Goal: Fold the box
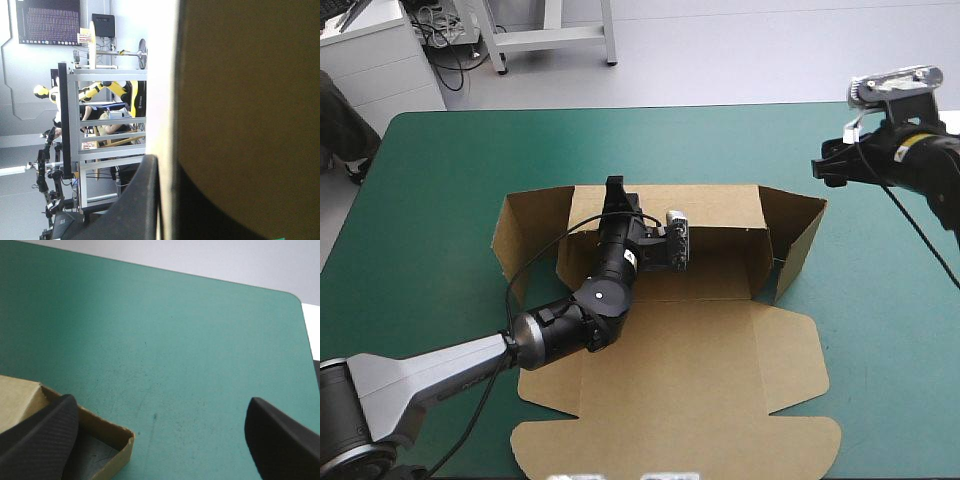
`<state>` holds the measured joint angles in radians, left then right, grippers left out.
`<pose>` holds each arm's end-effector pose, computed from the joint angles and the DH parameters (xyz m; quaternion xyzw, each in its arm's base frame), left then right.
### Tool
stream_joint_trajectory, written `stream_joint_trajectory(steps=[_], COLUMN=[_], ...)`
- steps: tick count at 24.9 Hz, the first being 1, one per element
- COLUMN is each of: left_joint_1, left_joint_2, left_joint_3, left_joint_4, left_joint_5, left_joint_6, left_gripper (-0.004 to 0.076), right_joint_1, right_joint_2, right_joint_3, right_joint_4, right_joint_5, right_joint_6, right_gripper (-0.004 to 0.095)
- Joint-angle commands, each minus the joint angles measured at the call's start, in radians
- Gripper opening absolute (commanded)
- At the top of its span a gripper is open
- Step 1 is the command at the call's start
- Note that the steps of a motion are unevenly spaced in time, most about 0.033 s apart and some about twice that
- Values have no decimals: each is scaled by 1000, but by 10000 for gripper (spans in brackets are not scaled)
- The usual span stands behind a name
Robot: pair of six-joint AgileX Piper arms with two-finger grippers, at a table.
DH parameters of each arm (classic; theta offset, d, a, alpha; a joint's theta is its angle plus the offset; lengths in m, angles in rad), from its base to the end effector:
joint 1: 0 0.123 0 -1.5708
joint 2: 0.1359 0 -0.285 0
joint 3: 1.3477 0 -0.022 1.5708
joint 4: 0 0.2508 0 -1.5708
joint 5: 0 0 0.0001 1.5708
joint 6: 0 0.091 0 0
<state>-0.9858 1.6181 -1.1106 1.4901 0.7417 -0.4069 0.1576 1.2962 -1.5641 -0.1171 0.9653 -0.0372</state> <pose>0.2439 -0.2571 0.2891 0.5855 0.5766 0.3262 0.4672 0.2606 0.0326 0.4613 -0.0934 0.8804 -0.0302 0.4639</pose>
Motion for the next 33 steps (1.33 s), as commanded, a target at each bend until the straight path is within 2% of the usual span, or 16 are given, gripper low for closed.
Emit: stream_joint_trajectory(steps=[1, 5, 9, 10, 12, 14, 20, 33], left_joint_1=[2, 2, 2, 2, 2, 2, 2, 4], left_joint_2=[-17, -17, -17, -17, -17, -17, -17, -17], left_joint_3=[-11, -11, -11, -11, -11, -11, -11, -11], left_joint_4=[-64, -64, -64, -64, -64, -68, -65, -65], left_joint_5=[4, 18, 22, 22, 26, 26, 22, 26], left_joint_6=[-39, -45, -69, -70, -70, -70, -64, -75], left_gripper=[-32, -32, -32, -32, -32, -32, -32, -32], right_joint_1=[-6, -6, -11, -32, -93, -124, -136, -134], right_joint_2=[112, 252, 332, 354, 390, 406, 413, 391], right_joint_3=[-132, -242, -268, -268, -268, -268, -266, -172], right_joint_4=[-15, -9, -1, 43, 214, 286, 268, 342], right_joint_5=[0, 63, 69, 70, 72, 88, 159, 281], right_joint_6=[6, 6, 6, 6, -30, -58, -90, -141], right_gripper=[843, 842, 842, 842, 829, 828, 806, 806])
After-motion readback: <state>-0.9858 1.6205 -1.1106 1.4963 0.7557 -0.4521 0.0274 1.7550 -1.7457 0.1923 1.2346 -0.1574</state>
